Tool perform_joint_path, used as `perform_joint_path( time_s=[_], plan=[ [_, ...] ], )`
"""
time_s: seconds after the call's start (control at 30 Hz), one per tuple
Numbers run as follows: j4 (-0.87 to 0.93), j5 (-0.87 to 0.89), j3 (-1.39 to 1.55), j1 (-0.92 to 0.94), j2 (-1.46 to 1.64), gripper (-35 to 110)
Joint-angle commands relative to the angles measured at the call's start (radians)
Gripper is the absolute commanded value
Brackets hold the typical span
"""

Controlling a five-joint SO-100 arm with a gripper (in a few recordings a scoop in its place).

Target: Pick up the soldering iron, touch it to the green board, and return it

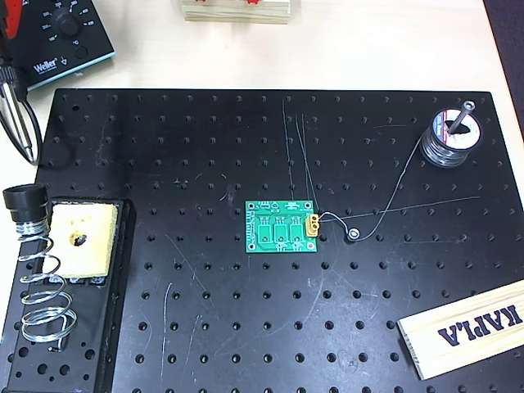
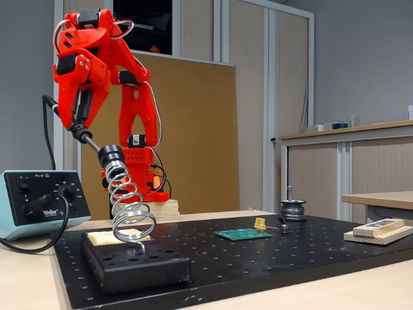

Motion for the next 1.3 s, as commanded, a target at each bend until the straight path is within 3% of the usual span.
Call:
perform_joint_path(
  time_s=[0.0, 0.93, 1.27],
  plan=[
    [0.011, 0.014, -0.069, -0.006, 0.009, 0],
    [0.014, 0.040, -0.321, -0.140, -0.229, 0],
    [0.003, 0.107, -0.486, -0.287, -0.390, 0]
  ],
)
